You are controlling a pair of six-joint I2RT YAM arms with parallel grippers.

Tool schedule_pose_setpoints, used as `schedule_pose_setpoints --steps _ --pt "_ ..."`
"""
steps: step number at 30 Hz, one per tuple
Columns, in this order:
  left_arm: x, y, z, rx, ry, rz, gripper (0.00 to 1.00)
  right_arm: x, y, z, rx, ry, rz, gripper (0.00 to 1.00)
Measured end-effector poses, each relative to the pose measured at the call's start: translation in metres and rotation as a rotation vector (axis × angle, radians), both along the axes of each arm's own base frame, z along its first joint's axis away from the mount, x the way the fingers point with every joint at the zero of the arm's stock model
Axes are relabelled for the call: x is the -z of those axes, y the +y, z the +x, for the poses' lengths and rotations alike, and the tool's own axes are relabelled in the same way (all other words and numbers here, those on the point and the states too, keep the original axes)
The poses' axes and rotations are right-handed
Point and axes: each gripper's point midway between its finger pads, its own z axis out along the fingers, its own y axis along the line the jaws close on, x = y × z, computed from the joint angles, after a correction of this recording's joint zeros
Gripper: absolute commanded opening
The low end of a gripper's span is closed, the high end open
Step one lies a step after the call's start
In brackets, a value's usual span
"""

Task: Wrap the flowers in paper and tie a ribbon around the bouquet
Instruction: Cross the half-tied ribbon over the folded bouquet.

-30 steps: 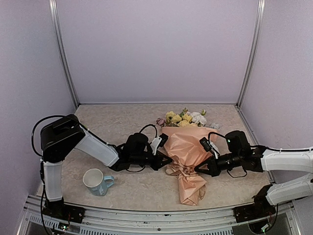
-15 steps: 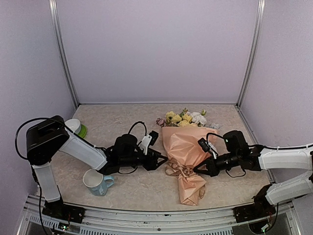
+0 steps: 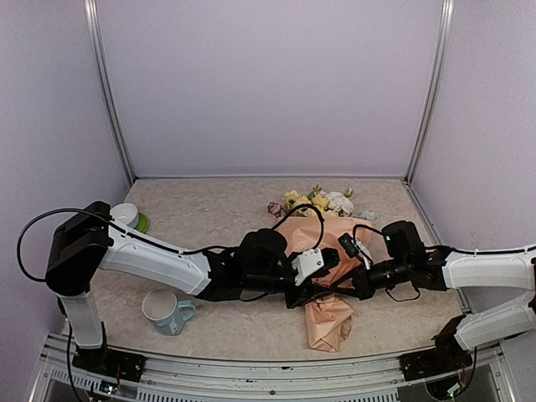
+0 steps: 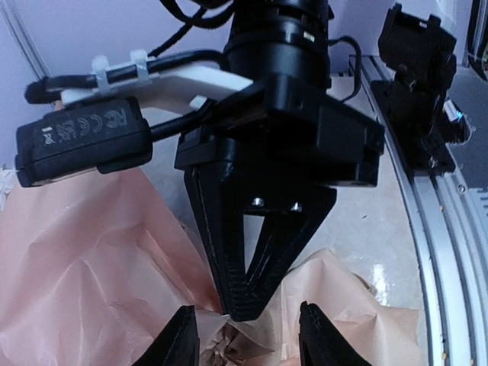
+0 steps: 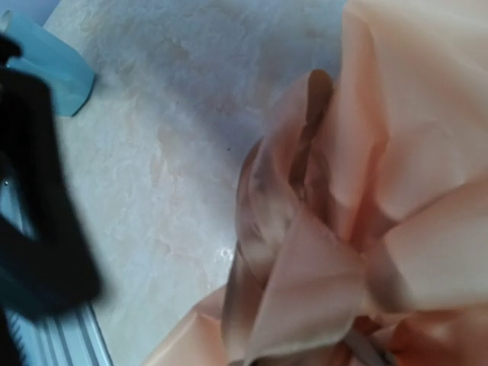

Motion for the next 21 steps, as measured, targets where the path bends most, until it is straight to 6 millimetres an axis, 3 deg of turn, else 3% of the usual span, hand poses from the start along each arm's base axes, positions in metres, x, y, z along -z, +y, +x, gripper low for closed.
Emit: schedule_pose_setpoints --steps 2,8,15,21 --pt "0.009 -0.005 0.003 0.016 -0.020 0.057 0.42 0.000 0.000 0.000 0.002 -0.001 -0.002 0.00" --pt "0.049 0.014 -0.006 0.086 -0.046 0.241 0.32 -0.002 0.000 0.002 0.004 -0.008 0.000 0.00" --pt "0.074 0.017 -0.005 0.088 -0.057 0.337 0.35 -0.007 0.002 0.005 0.004 -0.020 0.007 0.00" --pt "0.087 0.018 0.009 -0.008 -0.097 0.387 0.26 -0.006 0.002 0.005 0.004 -0.018 0.005 0.00"
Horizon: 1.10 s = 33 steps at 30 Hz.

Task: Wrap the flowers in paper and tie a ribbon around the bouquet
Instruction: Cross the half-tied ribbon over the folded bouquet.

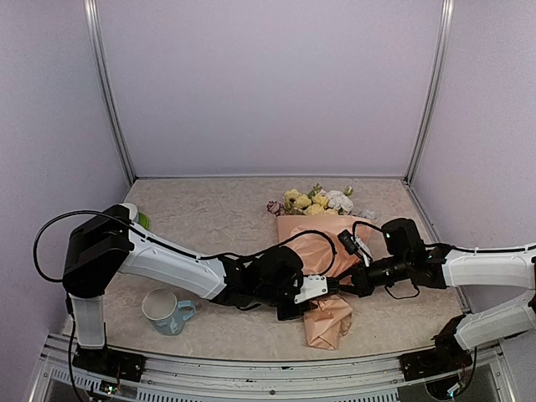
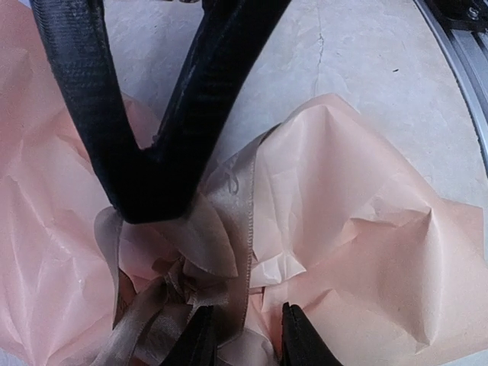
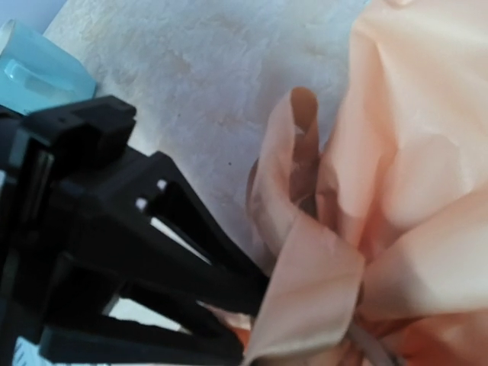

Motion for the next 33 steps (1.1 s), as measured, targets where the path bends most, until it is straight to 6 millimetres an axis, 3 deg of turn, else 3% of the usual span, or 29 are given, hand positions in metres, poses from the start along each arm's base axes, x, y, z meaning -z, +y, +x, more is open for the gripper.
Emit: schedule_pose_setpoints --steps 7,14,20,26,30,33 --pt "-0.009 -0.002 0.016 -0.084 -0.072 -0.031 0.00 0.003 0.000 0.000 0.000 0.007 -0.006 0.00" --pt "-0.010 0.006 0.030 -0.168 -0.146 -0.052 0.00 0.004 -0.001 -0.001 0.001 0.012 -0.010 0.00" --pt "-0.013 0.008 0.026 -0.166 -0.128 -0.081 0.00 0.004 -0.001 -0.001 0.001 0.012 -0.011 0.00" --pt "-0.032 0.008 0.027 -0.177 -0.062 -0.177 0.00 0.004 0.001 -0.003 -0.015 0.017 -0.003 0.00" --pt "-0.036 0.008 0.033 -0.196 -0.036 -0.207 0.00 0.007 0.003 -0.006 -0.037 0.033 -0.003 0.17" --pt "-0.036 0.008 0.036 -0.205 -0.024 -0.218 0.00 0.005 0.005 -0.005 -0.041 0.042 0.003 0.35"
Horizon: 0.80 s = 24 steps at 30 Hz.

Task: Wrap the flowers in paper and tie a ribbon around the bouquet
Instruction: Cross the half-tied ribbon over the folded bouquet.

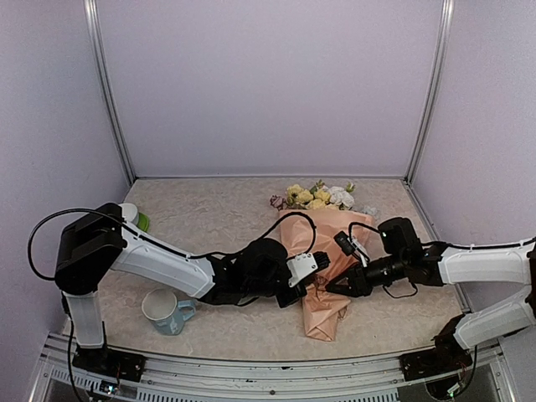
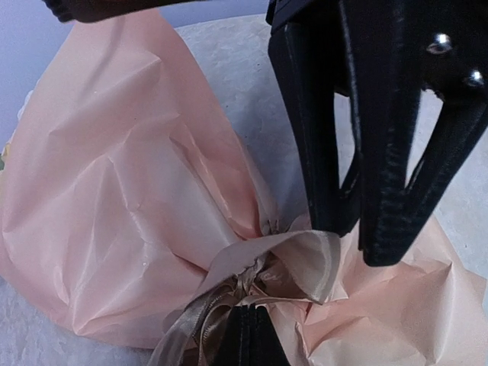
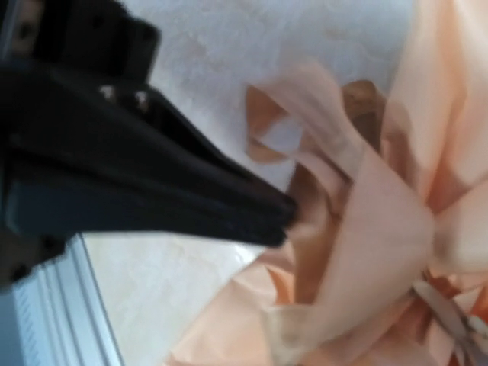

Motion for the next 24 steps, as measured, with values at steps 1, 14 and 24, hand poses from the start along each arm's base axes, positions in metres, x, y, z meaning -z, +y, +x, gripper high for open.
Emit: schedule_pose_setpoints --steps 1,14,24 --pt "0.001 -0.001 0.001 -0.002 0.005 -0.002 0.00 -0.003 0.001 0.001 -0.004 -0.015 0.004 0.39" --pt "0.013 -0.005 0.000 0.007 0.041 0.003 0.00 -0.032 -0.003 0.060 0.196 -0.108 -0.078 0.18" --pt "0.015 -0.005 0.001 0.000 0.063 -0.003 0.00 0.026 -0.007 0.076 0.208 0.036 -0.304 0.06"
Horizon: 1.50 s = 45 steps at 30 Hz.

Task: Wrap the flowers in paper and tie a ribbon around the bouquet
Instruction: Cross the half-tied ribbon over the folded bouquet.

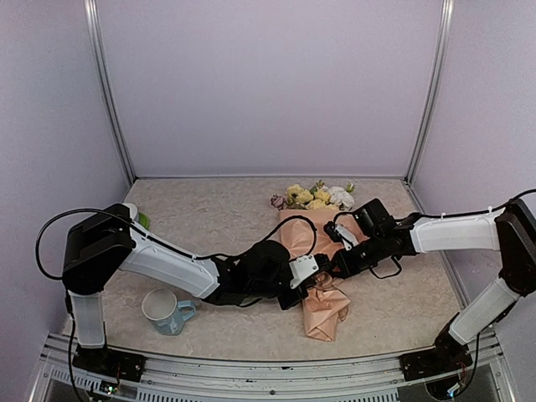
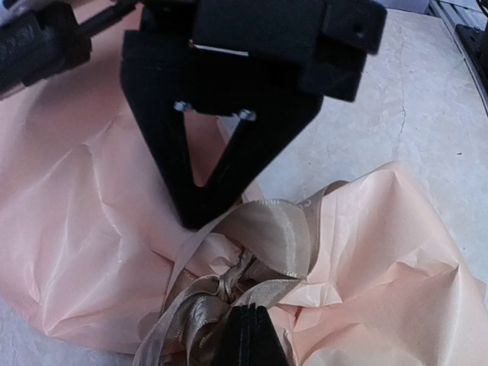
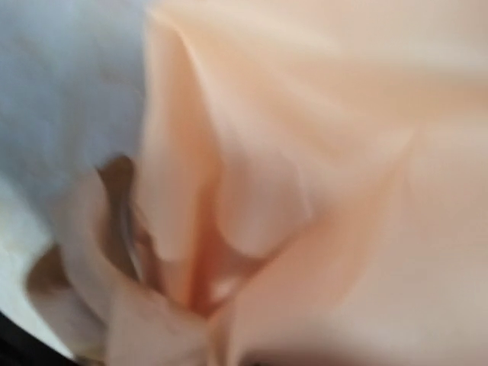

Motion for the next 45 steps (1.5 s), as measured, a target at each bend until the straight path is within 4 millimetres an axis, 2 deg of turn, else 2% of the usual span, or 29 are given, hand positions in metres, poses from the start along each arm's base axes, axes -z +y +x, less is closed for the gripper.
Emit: schedule_pose_setpoints --steps 4,11,17,33,39,45 --pt "0.000 0.002 0.003 -0.010 0.007 -0.003 0.00 0.015 0.000 -0.010 -0.042 0.060 -0.028 0.05" --pt "0.000 0.004 0.010 -0.022 0.020 -0.012 0.00 -0.001 0.024 -0.024 -0.177 0.066 0.129 0.06" --pt "-0.002 0.006 0.015 -0.027 0.031 -0.026 0.00 -0.004 0.034 -0.026 -0.224 0.052 0.198 0.06" --pt "-0.005 0.008 0.023 -0.043 0.058 -0.053 0.00 -0.008 0.036 -0.022 -0.269 -0.016 0.257 0.05" --pt "-0.005 0.008 0.023 -0.048 0.069 -0.064 0.00 -0.011 0.034 -0.025 -0.277 -0.038 0.266 0.04" --pt "-0.006 0.015 0.038 -0.087 0.101 -0.105 0.00 -0.019 0.040 -0.038 -0.327 -0.034 0.333 0.06"
